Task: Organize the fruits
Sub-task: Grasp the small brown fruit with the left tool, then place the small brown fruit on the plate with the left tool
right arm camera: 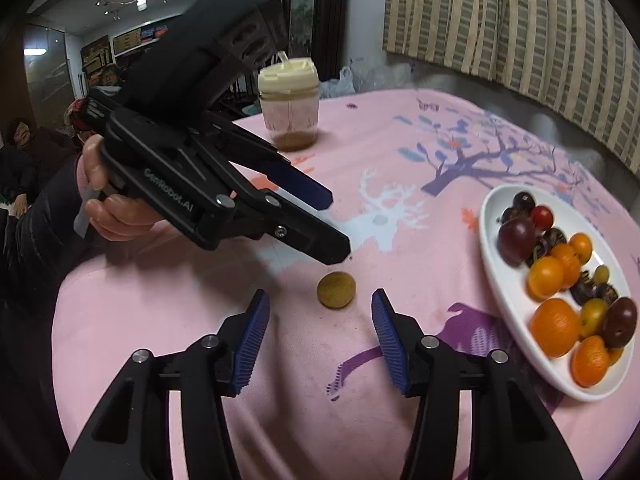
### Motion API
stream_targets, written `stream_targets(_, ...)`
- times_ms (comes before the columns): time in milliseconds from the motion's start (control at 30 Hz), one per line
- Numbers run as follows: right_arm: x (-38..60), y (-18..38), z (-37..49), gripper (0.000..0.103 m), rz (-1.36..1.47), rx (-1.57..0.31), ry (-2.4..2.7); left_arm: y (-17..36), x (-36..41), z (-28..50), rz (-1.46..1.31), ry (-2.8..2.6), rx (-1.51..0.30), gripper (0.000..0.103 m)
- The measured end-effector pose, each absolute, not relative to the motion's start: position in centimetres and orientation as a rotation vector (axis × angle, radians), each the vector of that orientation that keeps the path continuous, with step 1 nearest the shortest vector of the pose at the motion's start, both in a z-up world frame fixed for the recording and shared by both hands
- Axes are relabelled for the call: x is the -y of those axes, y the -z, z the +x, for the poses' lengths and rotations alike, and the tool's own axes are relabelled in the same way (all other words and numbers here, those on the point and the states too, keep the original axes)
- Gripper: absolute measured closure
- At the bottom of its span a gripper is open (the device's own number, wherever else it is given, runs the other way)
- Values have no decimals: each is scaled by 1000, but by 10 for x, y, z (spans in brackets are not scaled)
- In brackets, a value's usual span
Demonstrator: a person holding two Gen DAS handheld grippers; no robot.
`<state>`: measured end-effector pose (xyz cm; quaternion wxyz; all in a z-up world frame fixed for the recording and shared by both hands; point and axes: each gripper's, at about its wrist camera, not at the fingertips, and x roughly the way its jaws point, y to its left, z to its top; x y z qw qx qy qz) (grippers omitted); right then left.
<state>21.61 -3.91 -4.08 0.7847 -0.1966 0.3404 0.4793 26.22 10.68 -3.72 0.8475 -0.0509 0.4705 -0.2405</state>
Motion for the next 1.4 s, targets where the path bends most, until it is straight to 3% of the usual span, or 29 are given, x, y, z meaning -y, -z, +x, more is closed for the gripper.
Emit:
stream_targets(133, 30, 50, 221, 54, -406, -779, -1005, 44, -94, 261, -81, 534, -1030, 50)
stream_targets(300, 16, 65, 220, 56, -466, -795, -959, 46, -81, 258, -50, 554, -1048, 52)
stream_targets(433, 12, 68, 216, 59, -486, -782, -946, 53, -76, 261, -45, 549, -1086, 63)
stream_targets(533, 10, 69, 218, 68, -489, -787, -937, 59, -73, 263, -42, 534, -1105, 68)
stream_targets(633, 9, 70, 220, 70, -492, -790, -925, 60, -72, 264, -46, 526, -1105, 69)
stream_targets(767, 7, 70, 219, 73, -503, -777, -904, 61, -76, 267, -72, 505, -1111, 78)
stream_targets(1100, 14, 53, 213, 74, -490, -684, -888, 42, -82, 264, -145, 511, -1061, 78)
stream_targets(1400, 57, 10, 237, 74, -417, -568, -764, -11, -41, 304, -93, 555, -974, 78)
